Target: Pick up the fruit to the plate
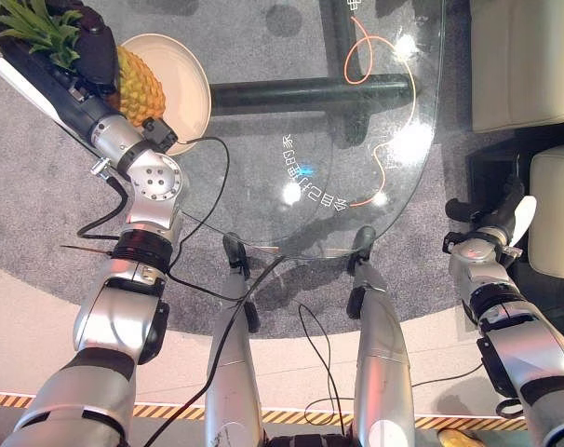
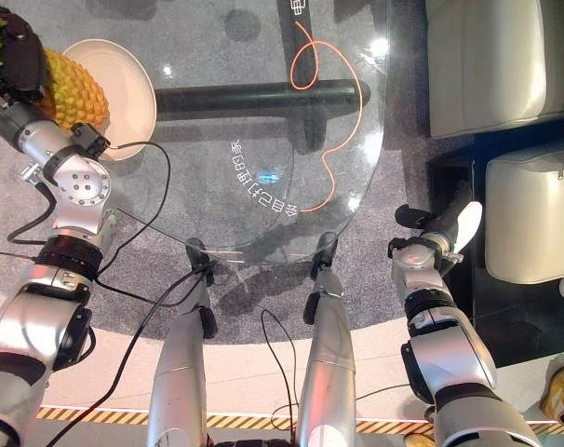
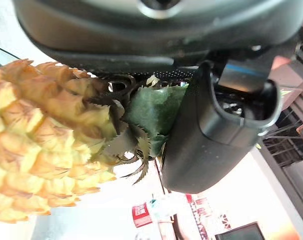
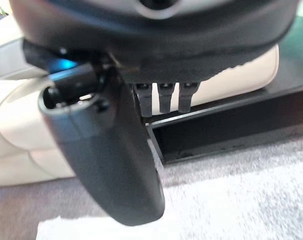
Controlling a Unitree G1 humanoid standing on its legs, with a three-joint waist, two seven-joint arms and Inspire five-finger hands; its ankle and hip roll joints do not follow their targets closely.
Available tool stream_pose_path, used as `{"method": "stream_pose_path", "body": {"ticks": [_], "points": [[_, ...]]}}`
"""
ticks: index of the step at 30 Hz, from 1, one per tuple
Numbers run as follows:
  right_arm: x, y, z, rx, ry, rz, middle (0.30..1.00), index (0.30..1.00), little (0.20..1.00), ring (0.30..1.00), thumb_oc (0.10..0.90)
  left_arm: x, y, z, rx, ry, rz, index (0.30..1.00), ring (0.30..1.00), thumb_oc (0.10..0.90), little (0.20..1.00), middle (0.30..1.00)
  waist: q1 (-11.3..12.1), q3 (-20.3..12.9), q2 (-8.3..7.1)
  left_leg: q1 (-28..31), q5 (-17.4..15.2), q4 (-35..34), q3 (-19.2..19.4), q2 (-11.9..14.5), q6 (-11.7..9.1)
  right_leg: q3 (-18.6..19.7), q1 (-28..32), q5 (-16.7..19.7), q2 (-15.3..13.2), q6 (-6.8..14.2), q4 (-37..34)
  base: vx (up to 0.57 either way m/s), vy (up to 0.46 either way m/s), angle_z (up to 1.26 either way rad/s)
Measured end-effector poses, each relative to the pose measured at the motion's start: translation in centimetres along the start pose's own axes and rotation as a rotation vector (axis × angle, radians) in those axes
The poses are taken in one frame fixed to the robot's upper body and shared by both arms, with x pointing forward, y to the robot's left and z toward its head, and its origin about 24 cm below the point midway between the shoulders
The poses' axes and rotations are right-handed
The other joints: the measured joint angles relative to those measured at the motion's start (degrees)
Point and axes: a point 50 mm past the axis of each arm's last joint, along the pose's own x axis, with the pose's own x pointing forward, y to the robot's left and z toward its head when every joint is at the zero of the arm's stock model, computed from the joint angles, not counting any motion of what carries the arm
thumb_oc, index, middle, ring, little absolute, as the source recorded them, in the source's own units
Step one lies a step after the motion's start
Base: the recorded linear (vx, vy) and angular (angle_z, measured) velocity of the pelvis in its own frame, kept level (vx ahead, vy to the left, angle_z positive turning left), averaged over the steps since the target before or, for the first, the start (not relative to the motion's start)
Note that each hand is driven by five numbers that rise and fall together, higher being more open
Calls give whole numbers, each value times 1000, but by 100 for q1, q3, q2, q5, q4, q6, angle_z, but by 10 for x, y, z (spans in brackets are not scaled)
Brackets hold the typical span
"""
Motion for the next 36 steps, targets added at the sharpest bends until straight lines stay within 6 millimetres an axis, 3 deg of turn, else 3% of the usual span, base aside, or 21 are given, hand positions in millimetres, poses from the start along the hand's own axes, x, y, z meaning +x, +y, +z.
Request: {"method": "stream_pose_path", "body": {"ticks": [8,31,34,36], "points": [[-7,19,-11,-38,64,197,900,900,900,900,800,6,-8,3,5,4,-33,300,300,100,200,300,-9,2,-38,-2,3,2,-3,45,-6,-4,0,3,46,-5,0,0,0,0],[-6,21,-4,-28,55,232,900,900,900,900,800,12,-7,-5,84,32,-58,300,300,100,200,300,-165,0,-57,-5,9,11,-8,77,-15,1,-1,17,89,-24,-7,0,0,0],[-5,21,-4,-28,55,231,900,900,900,900,800,12,-10,-5,103,30,-93,345,345,152,252,345,-168,0,-57,-5,9,10,-8,83,-15,1,-3,16,96,-24,-9,0,0,0],[-5,21,-5,-29,57,231,900,900,900,900,800,12,-12,-4,103,25,-105,420,420,240,340,420,-169,0,-57,-9,9,9,-8,81,-15,1,-3,17,96,-24,-13,0,0,0]]}}
